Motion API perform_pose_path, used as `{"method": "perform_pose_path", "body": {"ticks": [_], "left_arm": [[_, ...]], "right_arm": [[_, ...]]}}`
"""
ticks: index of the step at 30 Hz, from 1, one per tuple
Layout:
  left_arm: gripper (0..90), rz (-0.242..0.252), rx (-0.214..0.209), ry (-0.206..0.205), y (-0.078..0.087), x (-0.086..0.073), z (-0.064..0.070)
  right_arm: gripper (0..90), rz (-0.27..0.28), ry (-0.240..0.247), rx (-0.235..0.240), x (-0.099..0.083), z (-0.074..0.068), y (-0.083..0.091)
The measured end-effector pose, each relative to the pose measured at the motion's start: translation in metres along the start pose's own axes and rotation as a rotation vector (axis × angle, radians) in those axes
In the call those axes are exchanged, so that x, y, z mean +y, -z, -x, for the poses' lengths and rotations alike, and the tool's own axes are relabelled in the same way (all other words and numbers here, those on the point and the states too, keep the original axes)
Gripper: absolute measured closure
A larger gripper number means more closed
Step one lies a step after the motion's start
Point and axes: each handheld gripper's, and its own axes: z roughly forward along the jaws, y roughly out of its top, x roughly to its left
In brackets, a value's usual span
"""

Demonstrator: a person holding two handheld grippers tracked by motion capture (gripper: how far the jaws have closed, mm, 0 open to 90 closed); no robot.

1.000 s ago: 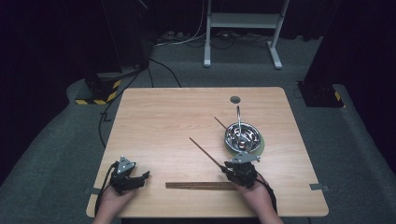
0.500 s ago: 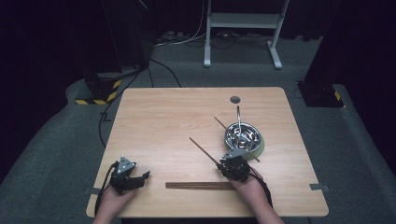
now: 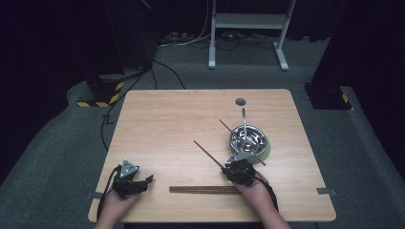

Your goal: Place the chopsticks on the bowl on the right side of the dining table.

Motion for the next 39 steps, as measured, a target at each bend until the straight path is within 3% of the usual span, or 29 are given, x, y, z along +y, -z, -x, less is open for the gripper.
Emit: {"method": "perform_pose_path", "body": {"ticks": [7,22,24,30,32,39], "left_arm": [[27.3,0.003,-0.001,0.002,-0.0002,-0.0001,0.0002],[27.3,0.003,0.0,-0.002,-0.0001,-0.0002,0.0001],[27.3,0.006,0.004,0.01,-0.0002,-0.0003,0.001],[27.2,0.011,0.004,0.02,-0.0006,-0.0003,0.0016],[27.3,0.001,0.003,0.003,0.0002,-0.0001,0.0004],[27.3,0.012,0.003,0.02,-0.0005,-0.0004,0.0016]], "right_arm": [[69.3,0.004,0.03,-0.014,0.0013,-0.0037,-0.0023],[76.6,-0.001,0.032,-0.019,0.0029,-0.001,-0.0031],[82.3,-0.004,0.043,-0.026,0.0037,-0.0002,-0.0032],[83.5,-0.007,0.06,-0.03,0.004,-0.0008,-0.0031],[83.7,-0.01,0.059,-0.023,0.0043,-0.0009,-0.0029],[83.7,0.026,0.075,-0.038,0.0051,-0.0047,0.0054]]}}
